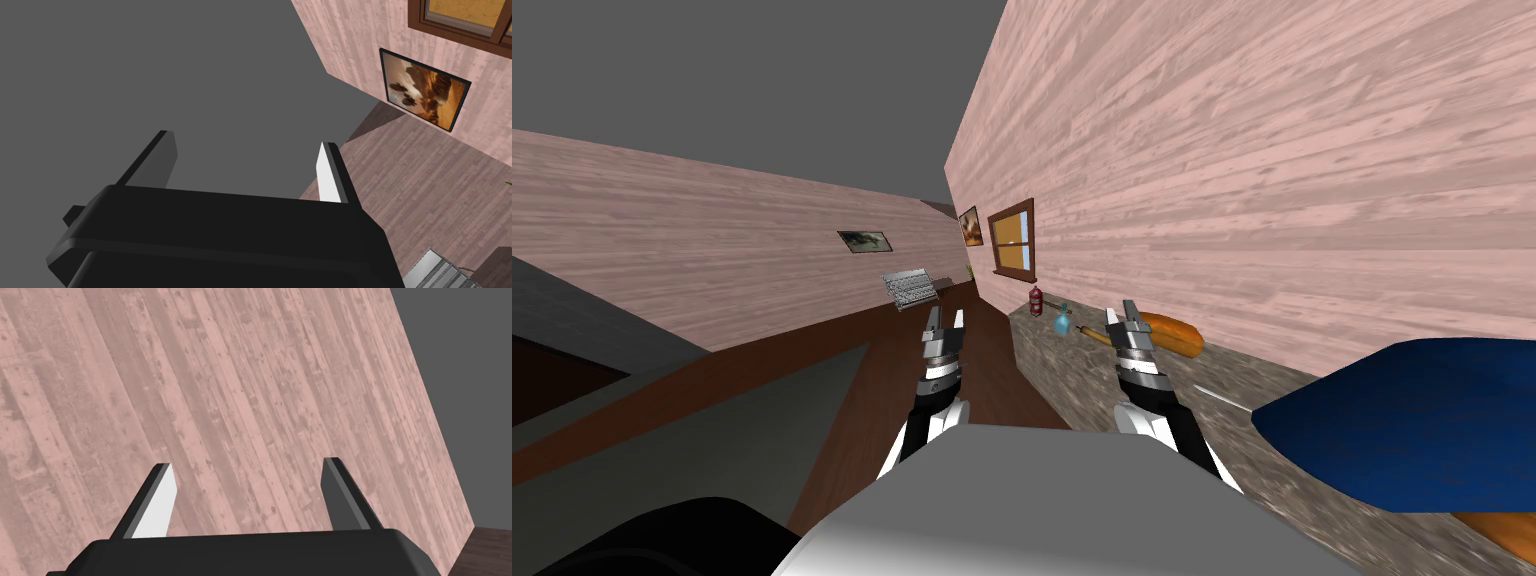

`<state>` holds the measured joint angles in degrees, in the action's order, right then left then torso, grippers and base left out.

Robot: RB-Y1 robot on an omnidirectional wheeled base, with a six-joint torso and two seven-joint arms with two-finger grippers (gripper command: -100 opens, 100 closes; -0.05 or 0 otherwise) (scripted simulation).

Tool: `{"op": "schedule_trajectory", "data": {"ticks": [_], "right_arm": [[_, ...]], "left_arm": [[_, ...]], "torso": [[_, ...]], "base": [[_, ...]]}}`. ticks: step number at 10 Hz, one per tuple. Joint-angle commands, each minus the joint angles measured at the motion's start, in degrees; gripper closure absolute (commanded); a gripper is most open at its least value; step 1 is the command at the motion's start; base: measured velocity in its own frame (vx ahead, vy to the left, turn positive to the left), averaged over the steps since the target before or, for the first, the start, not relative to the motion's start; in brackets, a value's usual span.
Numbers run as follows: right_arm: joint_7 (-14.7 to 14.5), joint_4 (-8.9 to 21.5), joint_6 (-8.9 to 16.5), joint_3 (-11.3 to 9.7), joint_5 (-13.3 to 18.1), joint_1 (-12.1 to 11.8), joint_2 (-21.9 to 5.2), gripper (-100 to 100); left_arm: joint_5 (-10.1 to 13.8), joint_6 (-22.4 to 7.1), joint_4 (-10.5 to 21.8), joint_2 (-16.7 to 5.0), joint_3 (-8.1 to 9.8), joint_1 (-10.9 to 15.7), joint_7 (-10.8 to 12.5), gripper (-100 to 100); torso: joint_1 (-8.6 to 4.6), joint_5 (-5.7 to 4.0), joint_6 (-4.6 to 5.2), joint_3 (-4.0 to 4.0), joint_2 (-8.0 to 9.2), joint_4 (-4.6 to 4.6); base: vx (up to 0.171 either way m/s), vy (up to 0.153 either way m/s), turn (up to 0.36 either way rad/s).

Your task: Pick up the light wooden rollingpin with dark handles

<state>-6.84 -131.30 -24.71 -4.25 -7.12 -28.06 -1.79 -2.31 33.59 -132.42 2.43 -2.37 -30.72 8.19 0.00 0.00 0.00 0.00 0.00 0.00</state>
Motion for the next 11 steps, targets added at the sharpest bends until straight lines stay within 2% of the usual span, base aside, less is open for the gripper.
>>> {"op": "schedule_trajectory", "data": {"ticks": [1,4,8,9,11], "right_arm": [[-0.2,0.7,0.1,0.2,0.2,0.1,-1.9,-100],[-1.0,3.4,0.7,1.2,1.1,0.5,-6.6,-100],[-2.6,9.2,1.9,3.6,3.0,1.4,-13.9,-100],[-2.6,9.2,1.9,3.6,3.0,1.4,-14.3,-100],[-3.7,12.8,2.7,5.0,4.2,2.0,-18.2,-100]], "left_arm": [[0.0,0.0,0.0,0.0,0.0,0.0,0.0,0],[0.0,0.0,0.0,0.0,0.0,0.0,0.0,0],[0.0,0.0,0.0,0.0,-0.01,0.0,0.0,0],[0.0,0.0,0.0,0.0,-0.01,0.0,0.0,0],[0.0,0.0,0.0,0.0,0.0,0.0,0.0,0]], "torso": [[0.0,0.0,0.0,0.0,0.0,0.0],[0.13,0.03,0.0,-0.03,-0.06,-0.01],[0.29,0.06,-0.01,-0.06,-0.1,-0.03],[0.35,0.08,-0.01,-0.07,-0.13,-0.03],[0.2,0.05,0.0,-0.05,-0.08,-0.02]], "base": [[0.003,0.015,0.006],[0.014,0.046,0.005],[0.024,0.088,0.005],[0.022,0.067,-0.003],[0.021,0.067,0.006]]}}
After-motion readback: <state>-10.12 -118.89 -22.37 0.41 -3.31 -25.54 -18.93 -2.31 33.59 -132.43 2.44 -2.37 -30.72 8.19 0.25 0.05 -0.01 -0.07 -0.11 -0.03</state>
